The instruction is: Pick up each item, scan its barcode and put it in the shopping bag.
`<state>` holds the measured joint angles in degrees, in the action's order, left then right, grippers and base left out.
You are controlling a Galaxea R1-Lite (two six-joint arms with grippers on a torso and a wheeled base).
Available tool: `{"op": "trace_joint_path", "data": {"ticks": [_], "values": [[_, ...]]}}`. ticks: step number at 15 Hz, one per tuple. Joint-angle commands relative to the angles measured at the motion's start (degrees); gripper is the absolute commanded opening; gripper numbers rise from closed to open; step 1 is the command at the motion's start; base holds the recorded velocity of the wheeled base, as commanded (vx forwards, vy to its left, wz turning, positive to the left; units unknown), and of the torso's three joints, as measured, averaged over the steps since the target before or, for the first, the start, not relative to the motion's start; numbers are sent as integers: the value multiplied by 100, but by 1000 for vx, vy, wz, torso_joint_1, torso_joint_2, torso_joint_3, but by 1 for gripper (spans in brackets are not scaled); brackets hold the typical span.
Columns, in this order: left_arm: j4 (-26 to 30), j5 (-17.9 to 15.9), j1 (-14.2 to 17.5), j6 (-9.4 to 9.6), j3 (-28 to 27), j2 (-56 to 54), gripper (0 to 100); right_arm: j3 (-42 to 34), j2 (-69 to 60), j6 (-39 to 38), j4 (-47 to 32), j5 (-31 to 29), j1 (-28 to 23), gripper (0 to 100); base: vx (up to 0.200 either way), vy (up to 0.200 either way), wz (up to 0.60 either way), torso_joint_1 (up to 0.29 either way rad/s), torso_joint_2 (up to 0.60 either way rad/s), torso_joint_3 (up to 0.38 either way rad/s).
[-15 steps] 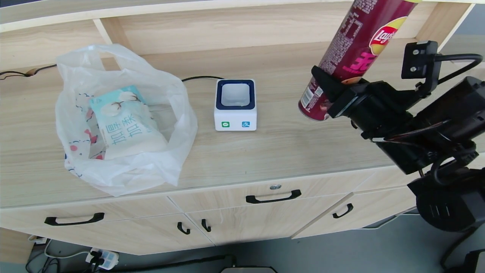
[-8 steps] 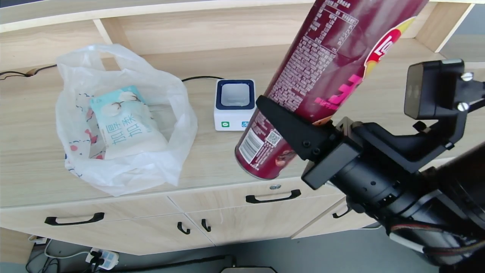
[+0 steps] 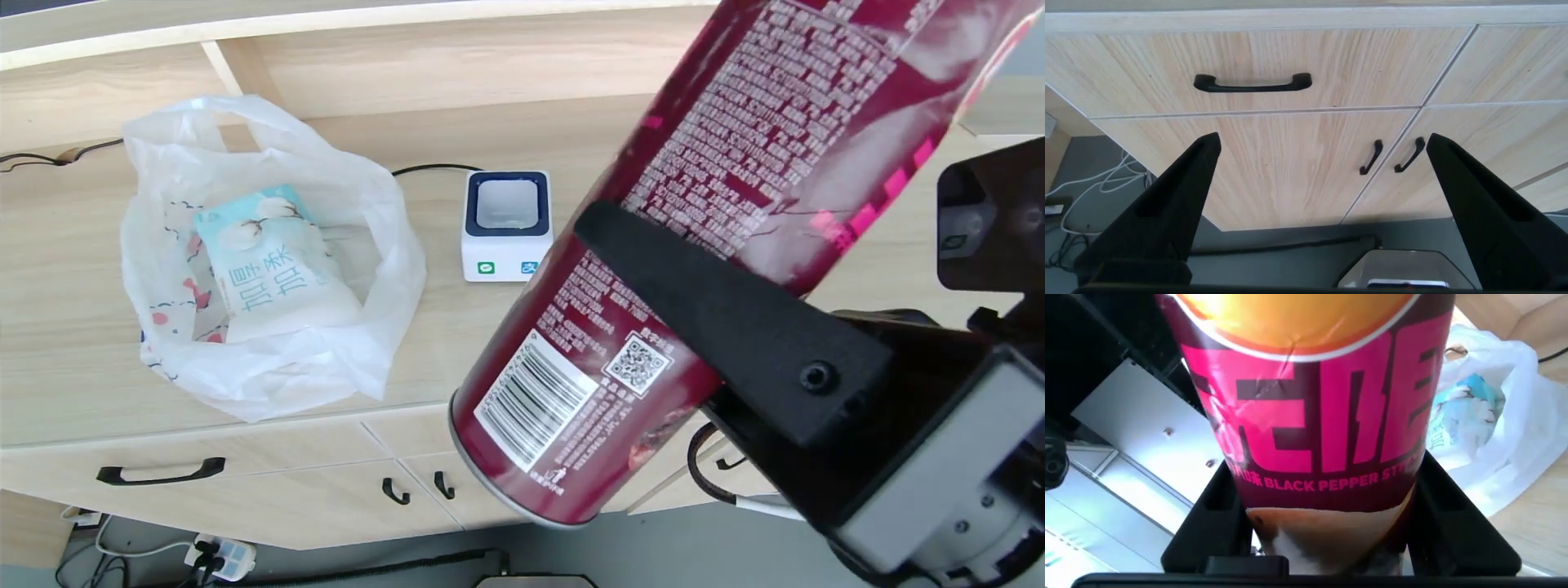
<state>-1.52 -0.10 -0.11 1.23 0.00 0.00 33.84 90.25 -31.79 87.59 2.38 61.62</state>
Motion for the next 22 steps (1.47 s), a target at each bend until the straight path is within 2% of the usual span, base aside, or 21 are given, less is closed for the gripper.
{"op": "trace_joint_path", "data": {"ticks": [1,4,6,11,13,14,19,21,22], "values": [[-6,1,2,0,0,9,100,123,2,-64,-5,8,8,0,0,0,0,0,0,0],[-6,1,2,9,0,9,100,158,-148,-442,21,61,104,0,0,0,0,0,0,0],[-6,1,2,9,0,9,100,149,-447,-820,4,70,342,0,0,0,0,0,0,0],[-6,1,2,35,0,9,100,44,-631,-995,13,158,350,0,0,0,0,0,0,0],[-6,1,2,272,0,9,100,35,-666,-1066,13,378,350,0,0,0,0,0,0,0],[-6,1,2,290,0,9,100,8,-666,-1083,4,421,350,0,0,0,0,0,0,0],[-6,1,2,281,0,9,100,8,-658,-1048,4,395,359,0,0,0,0,0,0,0],[-6,1,2,264,0,9,100,-35,-640,-802,-23,281,315,0,0,0,0,0,0,0],[-6,1,2,246,0,9,100,-132,-578,-389,-75,193,122,0,0,0,0,0,0,0]]}}
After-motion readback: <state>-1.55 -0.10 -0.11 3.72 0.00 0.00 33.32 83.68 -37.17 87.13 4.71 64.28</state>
